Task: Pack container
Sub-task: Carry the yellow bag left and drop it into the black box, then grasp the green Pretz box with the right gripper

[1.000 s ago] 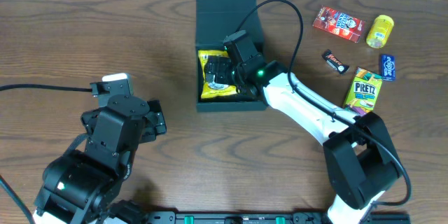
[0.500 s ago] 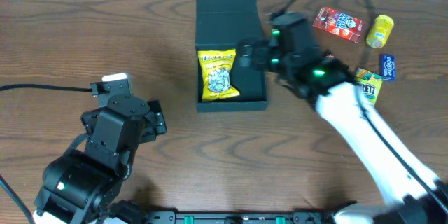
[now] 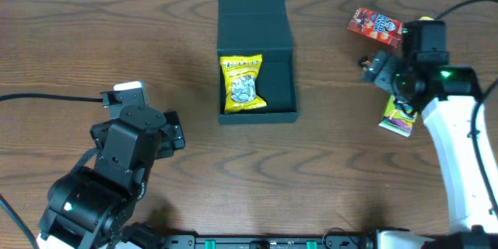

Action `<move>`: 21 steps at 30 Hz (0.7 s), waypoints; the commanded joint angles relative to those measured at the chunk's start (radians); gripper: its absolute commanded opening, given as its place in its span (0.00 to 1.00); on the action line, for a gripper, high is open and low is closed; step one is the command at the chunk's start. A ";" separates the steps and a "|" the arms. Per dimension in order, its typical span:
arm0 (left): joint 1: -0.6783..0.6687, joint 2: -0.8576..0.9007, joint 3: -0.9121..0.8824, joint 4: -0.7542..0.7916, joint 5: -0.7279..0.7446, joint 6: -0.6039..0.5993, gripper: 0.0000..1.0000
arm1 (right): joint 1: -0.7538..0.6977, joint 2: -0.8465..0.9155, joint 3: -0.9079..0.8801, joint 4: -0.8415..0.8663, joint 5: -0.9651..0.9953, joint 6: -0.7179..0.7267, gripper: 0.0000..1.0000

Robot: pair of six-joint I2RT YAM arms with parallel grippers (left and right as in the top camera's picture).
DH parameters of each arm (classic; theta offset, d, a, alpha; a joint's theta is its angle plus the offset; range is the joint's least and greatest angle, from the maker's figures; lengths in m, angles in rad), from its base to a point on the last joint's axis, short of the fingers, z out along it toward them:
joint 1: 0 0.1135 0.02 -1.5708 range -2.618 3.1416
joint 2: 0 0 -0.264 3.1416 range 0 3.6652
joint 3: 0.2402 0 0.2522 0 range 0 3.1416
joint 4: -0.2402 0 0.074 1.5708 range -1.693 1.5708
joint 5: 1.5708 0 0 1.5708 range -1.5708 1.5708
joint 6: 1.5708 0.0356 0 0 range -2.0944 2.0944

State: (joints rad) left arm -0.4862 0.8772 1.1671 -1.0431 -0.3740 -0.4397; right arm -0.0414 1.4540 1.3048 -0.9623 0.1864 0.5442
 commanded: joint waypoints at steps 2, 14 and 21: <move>0.003 -0.001 0.008 -0.001 -0.018 0.014 0.95 | -0.086 0.015 -0.072 0.025 0.031 0.008 0.99; 0.003 -0.001 0.008 -0.001 -0.018 0.014 0.95 | -0.170 0.019 -0.374 0.286 0.020 0.008 0.99; 0.003 -0.001 0.008 -0.001 -0.018 0.014 0.95 | -0.183 0.028 -0.491 0.463 0.027 -0.108 0.99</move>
State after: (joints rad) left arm -0.4858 0.8772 1.1671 -1.0428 -0.3737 -0.4397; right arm -0.2134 1.4677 0.8371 -0.5327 0.1986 0.5053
